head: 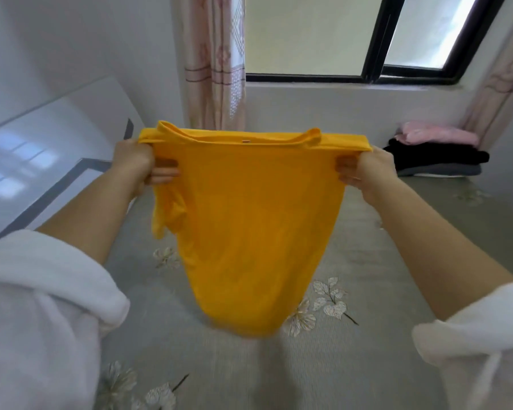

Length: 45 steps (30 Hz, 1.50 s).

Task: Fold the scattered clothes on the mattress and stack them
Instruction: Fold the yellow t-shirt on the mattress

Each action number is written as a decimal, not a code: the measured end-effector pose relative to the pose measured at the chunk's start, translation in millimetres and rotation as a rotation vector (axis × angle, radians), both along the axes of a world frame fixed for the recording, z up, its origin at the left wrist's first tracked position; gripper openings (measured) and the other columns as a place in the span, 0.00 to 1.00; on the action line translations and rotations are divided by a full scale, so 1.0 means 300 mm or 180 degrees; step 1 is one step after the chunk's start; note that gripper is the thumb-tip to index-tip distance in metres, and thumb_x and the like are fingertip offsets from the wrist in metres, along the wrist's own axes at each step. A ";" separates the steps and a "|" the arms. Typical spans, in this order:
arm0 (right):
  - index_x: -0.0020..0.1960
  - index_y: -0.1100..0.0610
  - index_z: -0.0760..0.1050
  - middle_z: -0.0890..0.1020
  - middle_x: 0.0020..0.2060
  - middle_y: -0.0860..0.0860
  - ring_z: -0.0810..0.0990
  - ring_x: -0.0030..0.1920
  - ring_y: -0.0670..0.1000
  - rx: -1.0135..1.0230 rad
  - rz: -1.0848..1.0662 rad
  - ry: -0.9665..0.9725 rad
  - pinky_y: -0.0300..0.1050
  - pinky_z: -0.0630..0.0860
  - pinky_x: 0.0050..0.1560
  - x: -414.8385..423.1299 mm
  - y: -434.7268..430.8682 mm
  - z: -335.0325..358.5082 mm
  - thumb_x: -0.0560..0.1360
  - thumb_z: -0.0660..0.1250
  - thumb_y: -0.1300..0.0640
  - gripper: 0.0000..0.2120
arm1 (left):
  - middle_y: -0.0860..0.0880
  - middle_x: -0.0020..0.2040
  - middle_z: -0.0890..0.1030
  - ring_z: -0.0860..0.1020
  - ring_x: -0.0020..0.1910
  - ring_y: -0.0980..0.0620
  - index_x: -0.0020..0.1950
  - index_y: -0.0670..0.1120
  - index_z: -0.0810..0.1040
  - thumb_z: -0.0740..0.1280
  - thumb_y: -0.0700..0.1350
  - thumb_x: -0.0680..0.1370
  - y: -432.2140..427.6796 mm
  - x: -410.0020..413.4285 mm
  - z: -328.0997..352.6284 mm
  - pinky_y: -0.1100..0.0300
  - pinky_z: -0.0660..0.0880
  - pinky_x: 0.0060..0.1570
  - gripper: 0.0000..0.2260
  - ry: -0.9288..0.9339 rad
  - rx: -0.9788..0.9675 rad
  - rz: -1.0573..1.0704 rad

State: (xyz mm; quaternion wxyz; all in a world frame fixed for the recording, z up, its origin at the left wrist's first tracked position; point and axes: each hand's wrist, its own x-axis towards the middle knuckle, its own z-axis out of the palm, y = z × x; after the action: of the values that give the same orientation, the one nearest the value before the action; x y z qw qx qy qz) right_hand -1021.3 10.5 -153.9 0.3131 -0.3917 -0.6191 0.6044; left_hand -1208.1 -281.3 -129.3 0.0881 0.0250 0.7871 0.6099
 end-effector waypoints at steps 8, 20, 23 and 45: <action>0.48 0.60 0.79 0.75 0.36 0.58 0.69 0.35 0.50 0.2194 -0.0058 -0.0347 0.47 0.62 0.34 0.198 0.005 -0.105 0.71 0.54 0.64 0.16 | 0.44 0.67 0.74 0.71 0.66 0.44 0.68 0.51 0.73 0.54 0.43 0.78 -0.072 -0.018 -0.242 0.46 0.70 0.64 0.20 0.1547 -0.0306 -0.0029; 0.62 0.59 0.78 0.74 0.64 0.62 0.72 0.63 0.63 0.1917 0.0920 -0.1874 0.47 0.67 0.60 0.461 -0.030 -0.729 0.71 0.55 0.56 0.24 | 0.38 0.69 0.71 0.70 0.66 0.38 0.71 0.42 0.69 0.53 0.44 0.72 -0.249 0.312 -0.903 0.51 0.67 0.62 0.27 0.0630 -0.1401 -0.0912; 0.62 0.61 0.78 0.72 0.65 0.64 0.71 0.64 0.64 0.1633 0.1031 -0.2245 0.52 0.68 0.62 0.536 -0.078 -0.895 0.70 0.56 0.57 0.24 | 0.35 0.67 0.72 0.71 0.64 0.34 0.72 0.40 0.68 0.53 0.47 0.72 -0.306 0.383 -1.091 0.44 0.69 0.62 0.29 0.0214 -0.1856 -0.1185; 0.33 0.58 0.63 0.64 0.26 0.52 0.66 0.32 0.52 -0.0228 0.0075 -0.3455 0.44 0.56 0.30 0.879 -0.144 -1.581 0.76 0.63 0.58 0.15 | 0.40 0.77 0.45 0.41 0.76 0.44 0.67 0.43 0.68 0.64 0.42 0.76 -0.209 0.907 -1.703 0.41 0.50 0.71 0.19 -0.0353 -0.3072 -0.1122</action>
State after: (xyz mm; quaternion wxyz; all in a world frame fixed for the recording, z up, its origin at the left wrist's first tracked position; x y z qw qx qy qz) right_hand -757.5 -32.6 -628.2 -0.0718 -0.6509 -0.6752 0.3395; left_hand -936.0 -344.1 -640.2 0.2326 0.0814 0.9569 0.1537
